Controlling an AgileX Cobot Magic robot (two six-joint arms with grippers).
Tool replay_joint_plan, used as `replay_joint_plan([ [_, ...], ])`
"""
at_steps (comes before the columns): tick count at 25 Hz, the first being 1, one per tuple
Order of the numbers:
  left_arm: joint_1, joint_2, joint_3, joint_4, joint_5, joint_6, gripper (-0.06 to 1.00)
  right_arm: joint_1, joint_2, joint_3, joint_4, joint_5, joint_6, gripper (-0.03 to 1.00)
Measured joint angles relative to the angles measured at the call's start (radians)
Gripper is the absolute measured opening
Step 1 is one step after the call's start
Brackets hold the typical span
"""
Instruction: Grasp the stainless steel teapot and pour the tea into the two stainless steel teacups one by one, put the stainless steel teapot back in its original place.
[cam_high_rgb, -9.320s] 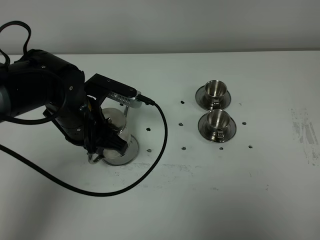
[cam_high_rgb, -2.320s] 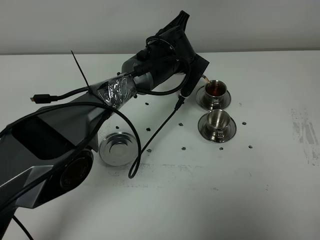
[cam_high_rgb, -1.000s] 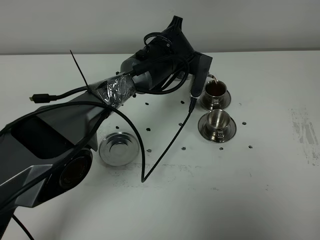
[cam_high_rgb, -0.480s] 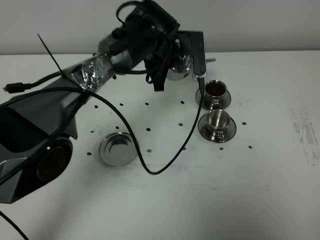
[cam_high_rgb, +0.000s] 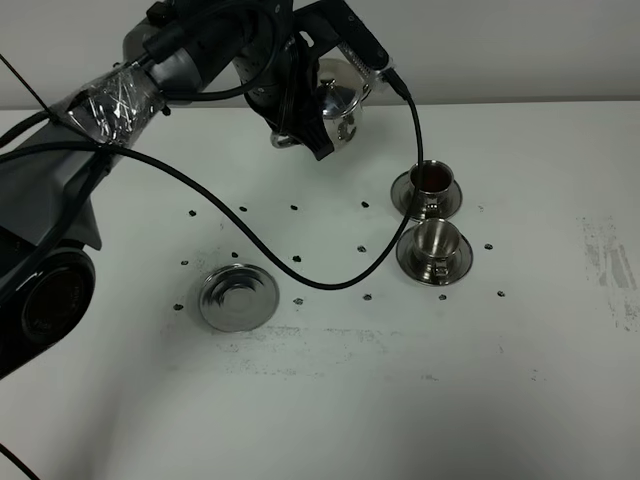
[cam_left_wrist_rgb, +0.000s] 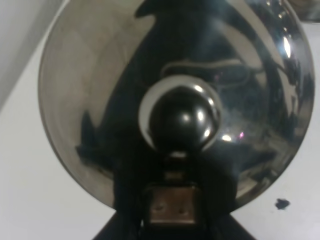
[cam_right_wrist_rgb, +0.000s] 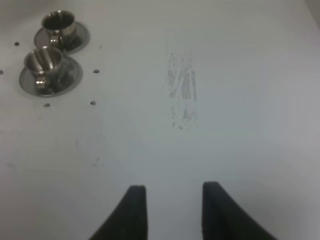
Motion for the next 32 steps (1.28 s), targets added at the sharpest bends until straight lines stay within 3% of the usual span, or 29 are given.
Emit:
replay_joint_plan([
  [5,0.008,-0.039,0.12,-0.037,-0.018,-0.027,0.2,0.0,0.0,0.0,0.0,0.0,0.0,0.29],
  [12,0.011,-0.177,0.377,-0.059,-0.169,-0.103,0.2,0.0,0.0,0.0,0.0,0.0,0.0,0.29],
  [20,0.032,-0.135,0.398,-0.155,-0.27,-0.2,0.2,0.0,0.0,0.0,0.0,0.0,0.0,0.29],
  [24,0.038,-0.078,0.396,-0.178,-0.331,-0.214,0.2,0.0,0.0,0.0,0.0,0.0,0.0,0.29],
  [32,0.039,-0.007,0.389,-0.189,-0.354,-0.226,0.2,0.0,0.0,0.0,0.0,0.0,0.0,0.29],
])
